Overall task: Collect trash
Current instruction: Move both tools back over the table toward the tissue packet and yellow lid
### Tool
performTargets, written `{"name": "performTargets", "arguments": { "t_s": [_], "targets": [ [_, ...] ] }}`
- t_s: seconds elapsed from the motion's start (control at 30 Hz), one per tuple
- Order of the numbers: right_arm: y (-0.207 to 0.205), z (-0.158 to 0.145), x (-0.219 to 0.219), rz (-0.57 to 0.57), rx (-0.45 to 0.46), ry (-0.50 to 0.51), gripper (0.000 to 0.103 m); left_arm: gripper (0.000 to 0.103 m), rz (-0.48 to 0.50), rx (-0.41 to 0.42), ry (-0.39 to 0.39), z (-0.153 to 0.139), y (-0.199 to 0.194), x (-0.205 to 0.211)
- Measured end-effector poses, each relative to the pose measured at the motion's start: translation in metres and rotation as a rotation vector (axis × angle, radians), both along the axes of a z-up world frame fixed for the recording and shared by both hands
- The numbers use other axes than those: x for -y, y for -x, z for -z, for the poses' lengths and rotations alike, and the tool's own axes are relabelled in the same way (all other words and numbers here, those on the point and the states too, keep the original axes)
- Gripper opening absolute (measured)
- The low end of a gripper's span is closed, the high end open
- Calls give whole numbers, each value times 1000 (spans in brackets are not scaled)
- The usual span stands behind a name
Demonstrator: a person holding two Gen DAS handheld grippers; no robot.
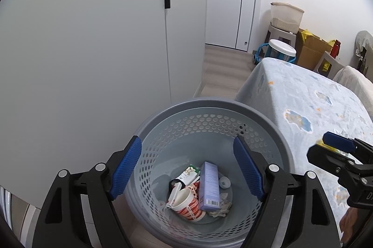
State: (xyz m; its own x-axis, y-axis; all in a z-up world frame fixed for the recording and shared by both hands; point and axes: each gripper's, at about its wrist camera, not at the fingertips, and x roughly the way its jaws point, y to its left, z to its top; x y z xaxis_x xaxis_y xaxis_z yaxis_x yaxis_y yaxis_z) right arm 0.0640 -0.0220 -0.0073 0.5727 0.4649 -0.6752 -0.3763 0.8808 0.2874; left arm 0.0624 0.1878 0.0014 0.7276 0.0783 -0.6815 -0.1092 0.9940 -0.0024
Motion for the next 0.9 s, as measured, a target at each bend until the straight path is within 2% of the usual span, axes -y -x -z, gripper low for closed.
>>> {"name": "performTargets", "arguments": {
  "t_s": [0.3,0.5,0.63,0.9],
  "targets": [
    [20,-6,56,92,-6,45,85,77,52,13,18,-4,4,26],
    [28,-7,99,110,-11,141,88,77,94,14,20,-4,4,52],
    [29,-7,124,82,-15,177,94,78,123,17,18,-5,4,76],
    [13,2,141,-60,-27,263,95,78,142,-1,5,0,-5,110]
  ]
}}
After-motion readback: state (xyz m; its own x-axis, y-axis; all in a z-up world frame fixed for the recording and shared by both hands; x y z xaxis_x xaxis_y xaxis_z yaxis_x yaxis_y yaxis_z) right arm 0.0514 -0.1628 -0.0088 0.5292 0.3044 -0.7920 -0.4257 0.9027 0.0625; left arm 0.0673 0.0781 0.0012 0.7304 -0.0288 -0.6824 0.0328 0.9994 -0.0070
